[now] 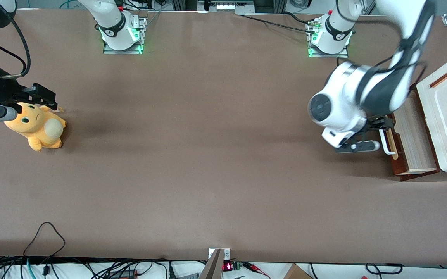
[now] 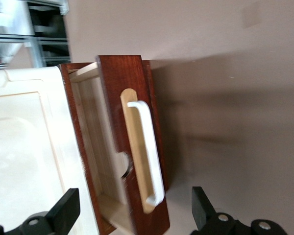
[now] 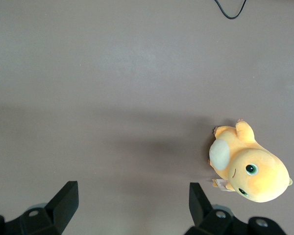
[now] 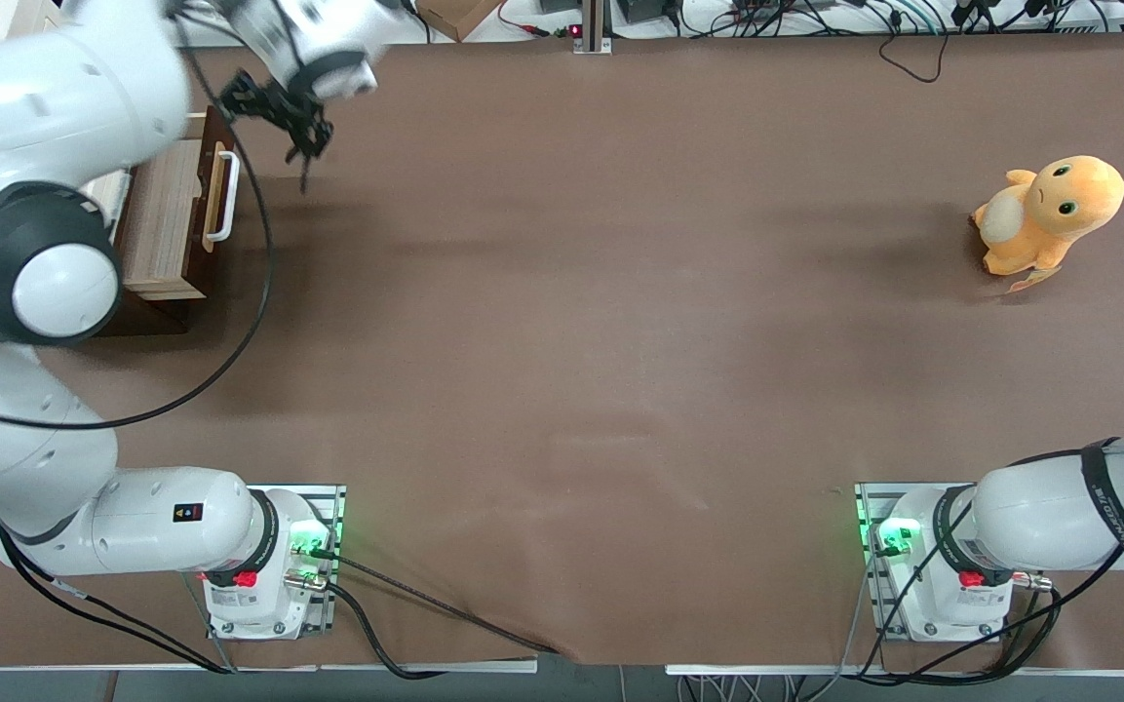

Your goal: Open lower drawer with left arm only

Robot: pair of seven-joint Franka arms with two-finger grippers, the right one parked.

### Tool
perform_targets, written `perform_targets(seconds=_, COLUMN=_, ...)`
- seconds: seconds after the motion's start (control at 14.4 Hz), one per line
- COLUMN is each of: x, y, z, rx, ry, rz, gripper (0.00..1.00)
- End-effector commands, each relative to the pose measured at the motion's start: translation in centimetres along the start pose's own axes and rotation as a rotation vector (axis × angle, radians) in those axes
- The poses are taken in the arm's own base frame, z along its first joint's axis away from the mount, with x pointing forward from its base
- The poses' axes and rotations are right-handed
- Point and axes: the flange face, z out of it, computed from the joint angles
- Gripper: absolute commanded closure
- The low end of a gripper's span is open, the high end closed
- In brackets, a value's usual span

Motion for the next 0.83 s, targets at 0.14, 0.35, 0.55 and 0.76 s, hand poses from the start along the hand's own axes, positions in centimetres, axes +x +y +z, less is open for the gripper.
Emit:
perform_targets(seconds=0.14, x=-2.9, y=-12.6, z=-5.6, rx=-0.441, ry=0.042, rz=-0.005, gripper=0.00)
perform_targets(seconds=0.35, x=-5.1, y=-17.0, z=-6.7, rx=-0.642, ry=0.070, rz=-0.058, gripper=0.00)
perform_targets(seconds=0.55, x=-6.9, y=-19.5, z=-7.3, rx=-0.676, ry=0.130, rz=-0.005, gripper=0.00)
perform_targets(seconds=0.76, x=-8.0, y=-20.1, z=-7.1, rx=-0.710, ry=0.133, rz=-0.015, gripper=0.00)
